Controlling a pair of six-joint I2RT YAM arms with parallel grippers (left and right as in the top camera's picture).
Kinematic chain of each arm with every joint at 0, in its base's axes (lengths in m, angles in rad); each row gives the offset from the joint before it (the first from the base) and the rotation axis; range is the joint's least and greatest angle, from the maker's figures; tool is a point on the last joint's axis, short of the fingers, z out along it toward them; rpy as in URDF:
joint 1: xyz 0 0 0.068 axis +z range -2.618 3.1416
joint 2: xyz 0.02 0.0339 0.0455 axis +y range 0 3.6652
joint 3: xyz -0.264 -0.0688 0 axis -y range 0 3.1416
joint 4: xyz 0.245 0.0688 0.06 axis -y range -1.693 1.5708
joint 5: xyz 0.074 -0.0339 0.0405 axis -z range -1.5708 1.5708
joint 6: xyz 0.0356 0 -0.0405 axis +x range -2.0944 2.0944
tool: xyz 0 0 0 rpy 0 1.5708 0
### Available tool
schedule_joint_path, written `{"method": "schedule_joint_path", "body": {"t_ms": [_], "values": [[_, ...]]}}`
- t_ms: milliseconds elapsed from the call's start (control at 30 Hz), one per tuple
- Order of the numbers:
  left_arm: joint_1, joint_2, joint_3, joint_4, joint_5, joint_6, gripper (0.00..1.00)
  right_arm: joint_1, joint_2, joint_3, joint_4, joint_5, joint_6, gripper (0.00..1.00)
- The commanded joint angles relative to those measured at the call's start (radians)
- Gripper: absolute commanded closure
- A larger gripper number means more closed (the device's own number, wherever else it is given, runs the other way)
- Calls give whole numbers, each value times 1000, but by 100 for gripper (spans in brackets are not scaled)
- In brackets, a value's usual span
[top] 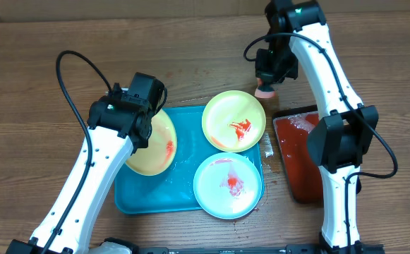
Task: Clean dirty plates on tray and stack at the side
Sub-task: 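Move the right gripper with sponge back over the black water tray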
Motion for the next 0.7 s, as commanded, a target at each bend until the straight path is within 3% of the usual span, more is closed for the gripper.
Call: {"method": "schedule_joint_path", "body": {"t_ms": [0, 200, 400, 667], "values": [[-4, -17, 25, -7, -99, -85, 96, -3, -75, 28, 0, -17, -8, 96], [-24, -17, 26, -8, -146, -77, 96, -4, -103, 29, -1, 2, -5, 96], [-89, -17, 26, -7, -211, -2, 95, -19, -119, 28, -63, 158, 62, 96], [-165, -17, 26, -10, -221, 2, 96, -52, -167, 26, -62, 170, 79, 96]]}}
